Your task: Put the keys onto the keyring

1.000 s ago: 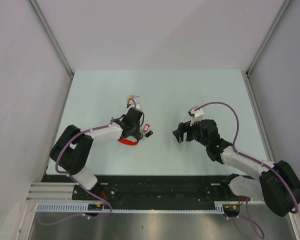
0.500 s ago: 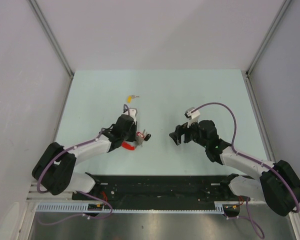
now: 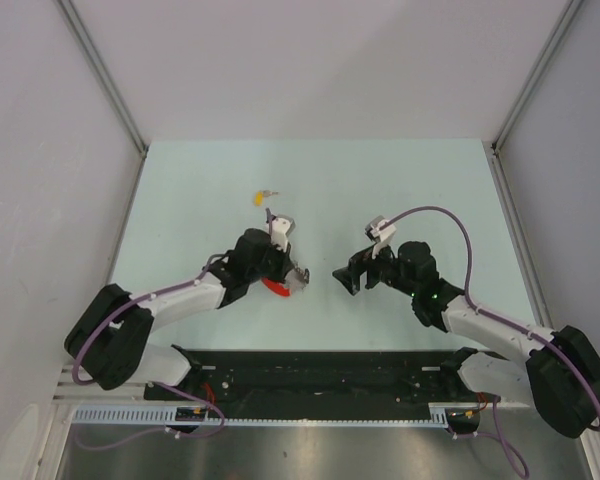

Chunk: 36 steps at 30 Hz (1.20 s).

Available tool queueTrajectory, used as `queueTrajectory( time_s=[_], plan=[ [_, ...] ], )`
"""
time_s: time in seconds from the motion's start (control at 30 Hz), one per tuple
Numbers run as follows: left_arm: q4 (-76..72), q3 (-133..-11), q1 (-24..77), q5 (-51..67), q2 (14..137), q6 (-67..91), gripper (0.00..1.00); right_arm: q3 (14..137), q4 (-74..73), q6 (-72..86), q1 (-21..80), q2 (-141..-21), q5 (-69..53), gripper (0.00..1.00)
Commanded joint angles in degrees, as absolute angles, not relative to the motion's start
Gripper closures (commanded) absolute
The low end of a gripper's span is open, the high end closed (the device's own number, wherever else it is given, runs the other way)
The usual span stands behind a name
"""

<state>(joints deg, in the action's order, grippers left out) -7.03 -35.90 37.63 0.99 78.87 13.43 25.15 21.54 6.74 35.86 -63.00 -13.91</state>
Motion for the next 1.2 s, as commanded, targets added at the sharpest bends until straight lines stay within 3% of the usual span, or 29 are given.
queueTrajectory(
  time_s=[0.0,0.5,0.7,0.8,0.93,1.17],
  plan=[
    [-16.2,-34.4,38.0,8.5,73.7,6.4,1.00,26.3,24.3,4.8,36.8,-61.6,-17.5,0.13],
    [-35.6,-21.5,37.9,23.9,66.5,-3.9,0.99,31.5,19.3,0.7,37.9,-61.7,-28.9,0.16],
    [-39.6,-18.6,38.0,26.5,62.5,-4.1,1.00,33.3,21.1,1.8,37.0,-64.0,-32.5,0.22],
    [-40.0,-18.6,38.0,28.6,61.9,-4.1,0.99,34.5,23.2,2.3,36.5,-66.0,-35.0,0.28],
    [-40.8,-18.5,38.0,30.5,61.4,-3.8,1.00,36.2,26.4,2.6,35.4,-69.2,-36.7,0.44],
    [-41.3,-18.5,38.1,30.9,61.3,-3.3,0.99,38.6,27.8,2.4,34.8,-75.4,-37.9,0.57]
  ],
)
